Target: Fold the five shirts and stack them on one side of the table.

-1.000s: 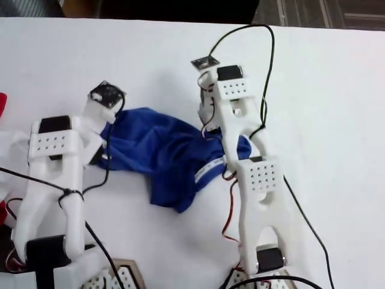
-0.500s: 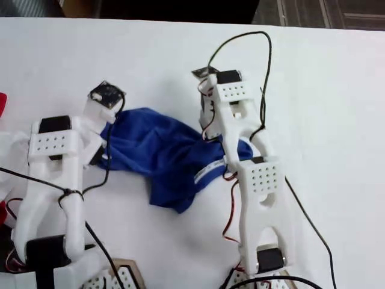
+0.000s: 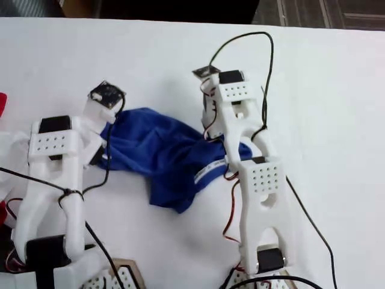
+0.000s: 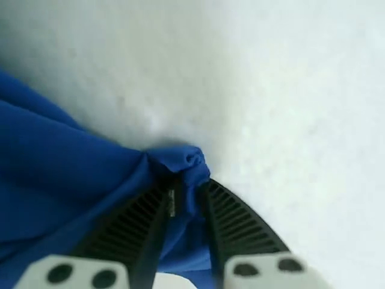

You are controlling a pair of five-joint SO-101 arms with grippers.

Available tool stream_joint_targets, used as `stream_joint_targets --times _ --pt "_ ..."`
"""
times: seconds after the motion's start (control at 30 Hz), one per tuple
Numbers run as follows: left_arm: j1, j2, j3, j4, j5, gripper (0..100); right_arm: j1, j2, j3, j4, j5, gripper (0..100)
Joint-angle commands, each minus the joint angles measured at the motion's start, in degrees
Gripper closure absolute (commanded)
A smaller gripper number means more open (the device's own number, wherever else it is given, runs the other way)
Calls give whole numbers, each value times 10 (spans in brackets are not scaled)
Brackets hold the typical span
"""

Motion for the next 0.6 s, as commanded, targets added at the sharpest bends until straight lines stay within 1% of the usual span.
stream_joint_targets --times 0.0,0.17,0.3,0.43,0.57 --pt "-6 -29 -2 -6 -4 976 -1 -28 2 1 5 978" --pt "-6 -29 -7 -4 -4 976 5 -49 -7 7 5 978" --pt "-6 -30 -28 1 -4 976 29 -122 -38 22 10 978" --pt "-3 -30 -82 43 -4 976 69 -219 -40 25 15 978" --pt "-2 -30 -159 96 -4 976 111 -300 -40 25 63 978"
